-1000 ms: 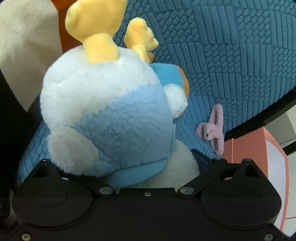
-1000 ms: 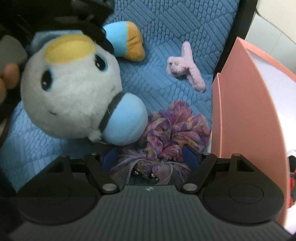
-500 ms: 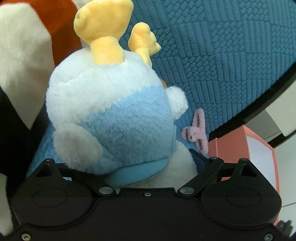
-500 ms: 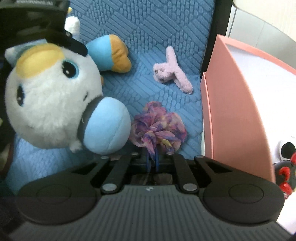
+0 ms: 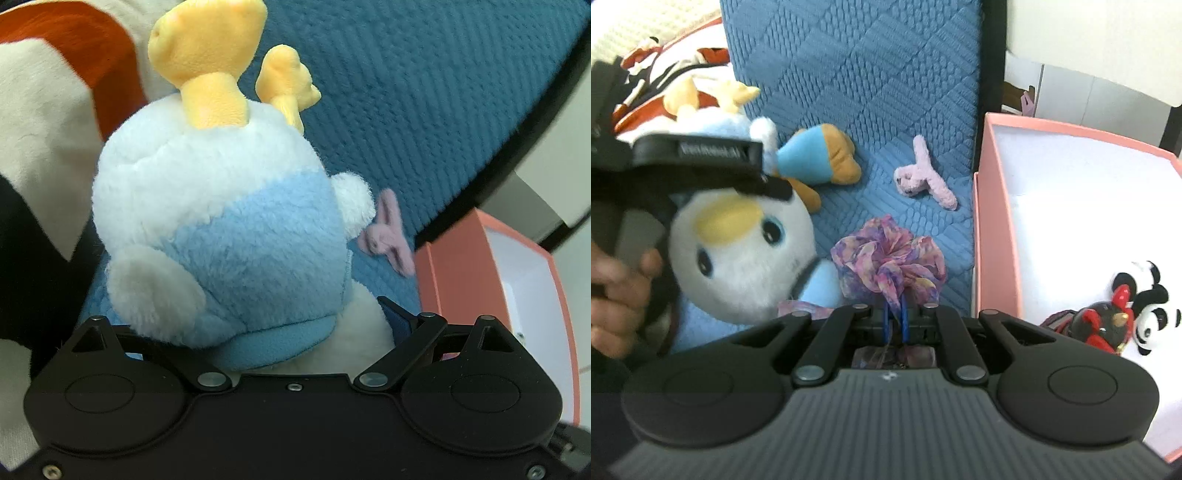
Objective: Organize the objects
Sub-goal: 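Lift the pink scrunchie with the right gripper while the left holds the bird plush, then carry the bird plush and pink scrunchie over the pink box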
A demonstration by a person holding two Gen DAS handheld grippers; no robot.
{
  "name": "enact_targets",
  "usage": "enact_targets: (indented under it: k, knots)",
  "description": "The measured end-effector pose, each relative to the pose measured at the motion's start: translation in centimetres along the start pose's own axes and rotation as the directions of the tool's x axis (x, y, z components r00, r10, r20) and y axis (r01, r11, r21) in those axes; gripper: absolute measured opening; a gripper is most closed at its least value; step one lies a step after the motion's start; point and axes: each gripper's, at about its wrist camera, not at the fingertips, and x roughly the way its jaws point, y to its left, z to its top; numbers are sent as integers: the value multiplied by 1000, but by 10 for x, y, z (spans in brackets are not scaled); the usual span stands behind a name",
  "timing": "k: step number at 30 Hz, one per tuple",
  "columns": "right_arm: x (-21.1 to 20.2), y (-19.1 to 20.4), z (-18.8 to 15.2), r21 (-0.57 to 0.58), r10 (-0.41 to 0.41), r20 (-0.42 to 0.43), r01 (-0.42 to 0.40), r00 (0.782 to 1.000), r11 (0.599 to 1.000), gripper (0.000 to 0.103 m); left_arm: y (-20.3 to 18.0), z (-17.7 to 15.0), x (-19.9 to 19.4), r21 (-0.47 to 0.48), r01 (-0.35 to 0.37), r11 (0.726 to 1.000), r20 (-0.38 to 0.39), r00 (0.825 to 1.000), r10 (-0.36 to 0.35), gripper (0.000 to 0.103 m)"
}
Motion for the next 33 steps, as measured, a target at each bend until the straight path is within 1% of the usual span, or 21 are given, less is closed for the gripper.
enact_targets:
  k: [5,9,12,17,23,28,33]
  knots:
    - [-22,-4,5,0,18,25,-18,1000,1000,10,-18,-11,-8,37,19,999,-16,1000,-18,92]
    - [-38,-13,13,-7,11,52,-10,999,1000,10,-32,-13,-18,40,64,997,-40,997,-63,92]
    - [-50,-24,20,16,20,62,-21,998,1000,10,-45,-7,-26,35,108,994,-59,993,-105,92]
    - [-73,-43,31,47,28,93,-33,995,998,10,-71,6,-42,75,141,987,-73,988,-135,92]
    - [-104,-64,42,49,12,146,-20,989,999,10,-105,27,-64,123,184,975,-81,981,-175,92]
    - [-129,-84,47,48,-10,191,1,982,999,10,-142,38,-80,194,204,960,-75,978,-193,92]
    - [-151,-108,47,73,-44,232,28,972,997,10,-177,46,-87,228,231,946,-77,973,-219,92]
